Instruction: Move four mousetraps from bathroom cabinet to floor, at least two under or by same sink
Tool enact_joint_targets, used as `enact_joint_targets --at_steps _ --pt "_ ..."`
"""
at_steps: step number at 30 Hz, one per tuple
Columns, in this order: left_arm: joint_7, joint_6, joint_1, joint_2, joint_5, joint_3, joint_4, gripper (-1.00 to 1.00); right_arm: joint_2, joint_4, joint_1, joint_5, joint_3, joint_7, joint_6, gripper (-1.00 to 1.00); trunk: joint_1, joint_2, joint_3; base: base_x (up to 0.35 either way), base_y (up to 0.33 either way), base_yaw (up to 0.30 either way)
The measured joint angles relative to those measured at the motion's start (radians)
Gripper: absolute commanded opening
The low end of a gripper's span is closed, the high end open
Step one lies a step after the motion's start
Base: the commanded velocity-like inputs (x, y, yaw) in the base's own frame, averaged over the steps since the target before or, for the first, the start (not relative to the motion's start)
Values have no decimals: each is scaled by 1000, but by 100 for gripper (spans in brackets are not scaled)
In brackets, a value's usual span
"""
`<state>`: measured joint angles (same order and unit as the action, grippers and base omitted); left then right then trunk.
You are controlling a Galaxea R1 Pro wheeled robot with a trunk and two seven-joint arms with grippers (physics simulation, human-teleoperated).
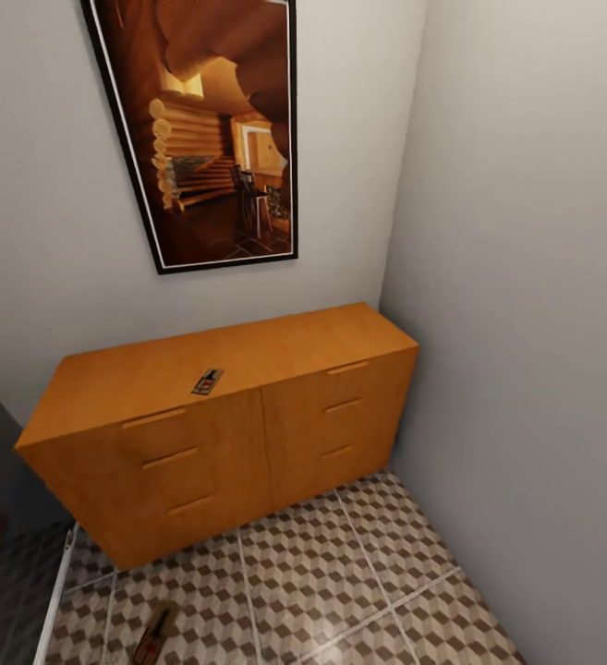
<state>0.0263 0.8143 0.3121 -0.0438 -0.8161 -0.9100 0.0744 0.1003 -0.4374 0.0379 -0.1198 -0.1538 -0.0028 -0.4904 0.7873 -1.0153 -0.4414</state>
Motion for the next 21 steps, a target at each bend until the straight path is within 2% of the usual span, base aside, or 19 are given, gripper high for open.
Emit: enact_joint_targets --at_steps 8,21 --pt "0 -1 0 0 0 0 0 -100 0 0 0 0 0 0 0 100 0 0 0 -9 8 286" --pt "0 -1 0 0 0 0 -1 -100 0 1 0 0 0 0 0 100 0 0 0 -59 83 286"
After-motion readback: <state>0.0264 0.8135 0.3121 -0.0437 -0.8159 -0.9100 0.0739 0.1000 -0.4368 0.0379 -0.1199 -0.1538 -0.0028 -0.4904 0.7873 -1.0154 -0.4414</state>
